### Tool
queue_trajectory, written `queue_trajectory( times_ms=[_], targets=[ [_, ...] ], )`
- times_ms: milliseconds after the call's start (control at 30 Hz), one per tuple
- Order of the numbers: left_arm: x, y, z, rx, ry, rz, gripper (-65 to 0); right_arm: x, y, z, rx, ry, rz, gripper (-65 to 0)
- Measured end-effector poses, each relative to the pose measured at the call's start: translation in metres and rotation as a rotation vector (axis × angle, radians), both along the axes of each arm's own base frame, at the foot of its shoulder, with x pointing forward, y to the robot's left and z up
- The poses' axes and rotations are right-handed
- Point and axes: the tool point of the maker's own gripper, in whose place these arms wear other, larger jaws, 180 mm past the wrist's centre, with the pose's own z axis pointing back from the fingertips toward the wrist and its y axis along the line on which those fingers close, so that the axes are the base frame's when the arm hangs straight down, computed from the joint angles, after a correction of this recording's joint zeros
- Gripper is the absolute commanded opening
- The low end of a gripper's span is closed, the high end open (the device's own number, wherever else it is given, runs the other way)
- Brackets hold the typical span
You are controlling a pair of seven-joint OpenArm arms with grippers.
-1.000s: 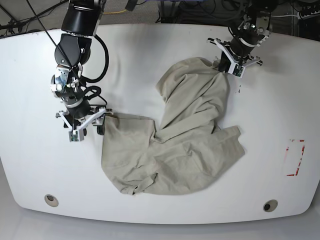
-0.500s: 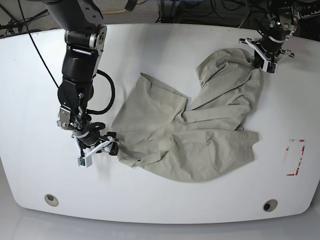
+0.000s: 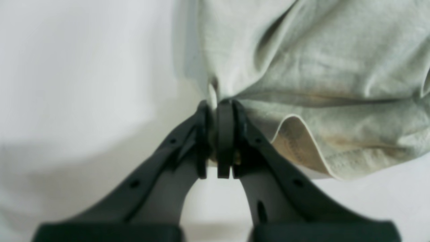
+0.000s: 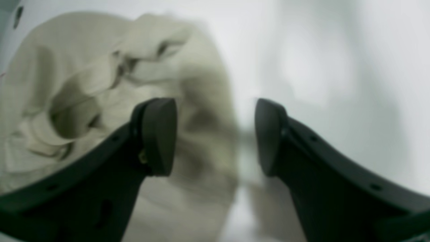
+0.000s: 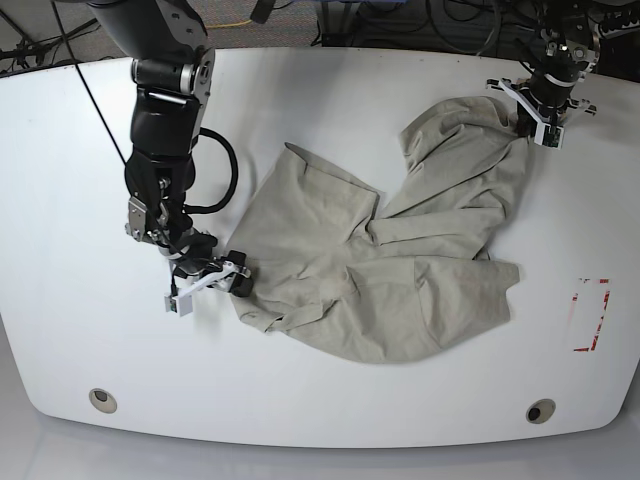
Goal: Fold the T-shirt properly
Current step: 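Lift the T-shirt with both grippers and spread them apart to shake it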
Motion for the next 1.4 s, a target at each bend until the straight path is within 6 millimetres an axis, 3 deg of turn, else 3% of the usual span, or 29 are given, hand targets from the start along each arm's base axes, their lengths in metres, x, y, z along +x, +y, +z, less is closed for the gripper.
queue_trajectory(
  times_ms=[200, 267, 367, 400, 533, 667, 900, 1000, 1167, 1233, 1300, 1400],
  targets=[
    [0.0, 0.0, 0.0, 0.001, 0.0, 0.0, -65.0, -0.003, 0.027, -0.001, 0.057, -0.009, 0.015, -30.0],
    [0.0, 0.0, 0.0, 0.0, 0.0, 0.001, -65.0, -0.003, 0.03, -0.001, 0.06, -0.007, 0.02, -34.1],
    [0.0, 0.001, 0.0, 0.002, 0.0, 0.002, -65.0, -0.005, 0.03, -0.004, 0.053, 0.0, 0.02, -59.5],
    [0.0, 0.001, 0.0, 0.002, 0.0, 0.002, -65.0, -0.006, 0.029, -0.005, 0.046, 0.005, 0.02, -65.0],
    [0.0, 0.006, 0.002, 0.008, -0.005, 0.015, -65.0, -0.009, 0.027, -0.009, 0.045, 0.018, 0.015, -65.0],
    [0.011, 0.028, 0.014, 0.045, -0.041, 0.069, -65.0, -0.015, 0.016, -0.001, 0.003, -0.012, 0.02, -65.0],
    [0.021, 0.054, 0.033, 0.076, -0.109, 0.13, -65.0, -0.065, -0.011, 0.013, -0.146, -0.008, 0.068, -65.0],
    [0.026, 0.056, 0.037, 0.088, -0.11, 0.136, -65.0, -0.078, -0.018, 0.036, -0.207, -0.079, 0.08, -65.0],
    [0.055, 0.058, 0.083, 0.121, -0.261, 0.119, -65.0, -0.106, -0.03, 0.063, -0.306, -0.156, 0.112, -65.0],
    [0.062, 0.057, 0.089, 0.123, -0.279, 0.114, -65.0, -0.11, -0.038, 0.067, -0.349, -0.15, 0.106, -65.0],
    [0.071, 0.055, 0.095, 0.14, -0.29, 0.108, -65.0, -0.108, -0.041, 0.084, -0.373, -0.2, 0.105, -65.0],
    [0.093, 0.054, 0.12, 0.207, -0.357, 0.083, -65.0, -0.101, -0.042, 0.108, -0.405, -0.28, 0.131, -65.0]
  ],
)
